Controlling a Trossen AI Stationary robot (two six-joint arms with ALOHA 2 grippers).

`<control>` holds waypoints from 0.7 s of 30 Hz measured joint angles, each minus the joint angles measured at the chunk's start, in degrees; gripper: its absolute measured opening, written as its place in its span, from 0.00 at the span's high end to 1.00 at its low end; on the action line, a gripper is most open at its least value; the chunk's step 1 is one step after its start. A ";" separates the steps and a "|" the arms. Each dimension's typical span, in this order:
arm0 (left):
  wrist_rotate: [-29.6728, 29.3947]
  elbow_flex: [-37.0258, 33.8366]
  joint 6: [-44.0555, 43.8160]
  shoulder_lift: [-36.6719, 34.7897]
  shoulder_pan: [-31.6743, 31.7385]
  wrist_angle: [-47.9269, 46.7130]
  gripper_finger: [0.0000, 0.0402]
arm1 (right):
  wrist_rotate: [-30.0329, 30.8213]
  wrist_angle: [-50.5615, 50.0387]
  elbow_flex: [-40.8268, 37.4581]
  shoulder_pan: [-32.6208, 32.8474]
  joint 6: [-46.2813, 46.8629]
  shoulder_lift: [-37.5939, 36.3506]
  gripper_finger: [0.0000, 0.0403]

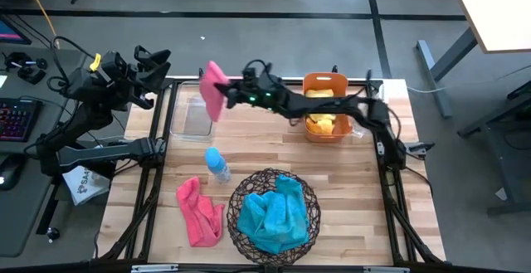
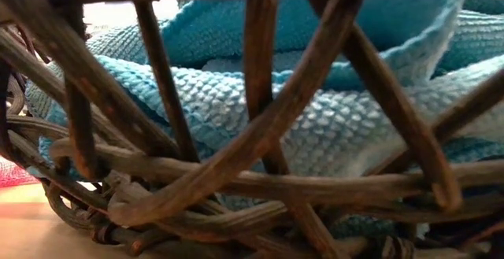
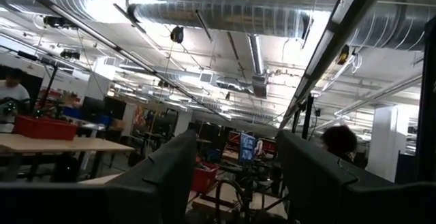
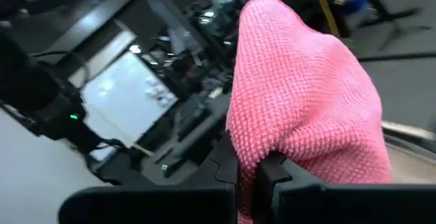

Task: Sort microfiber towel by color & place in baskets
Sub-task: Put the right pink towel into the transparent bin

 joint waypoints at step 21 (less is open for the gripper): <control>0.27 0.00 -0.07 0.00 0.00 -3.46 0.52 | -5.90 -25.28 33.29 0.33 -3.27 24.17 0.74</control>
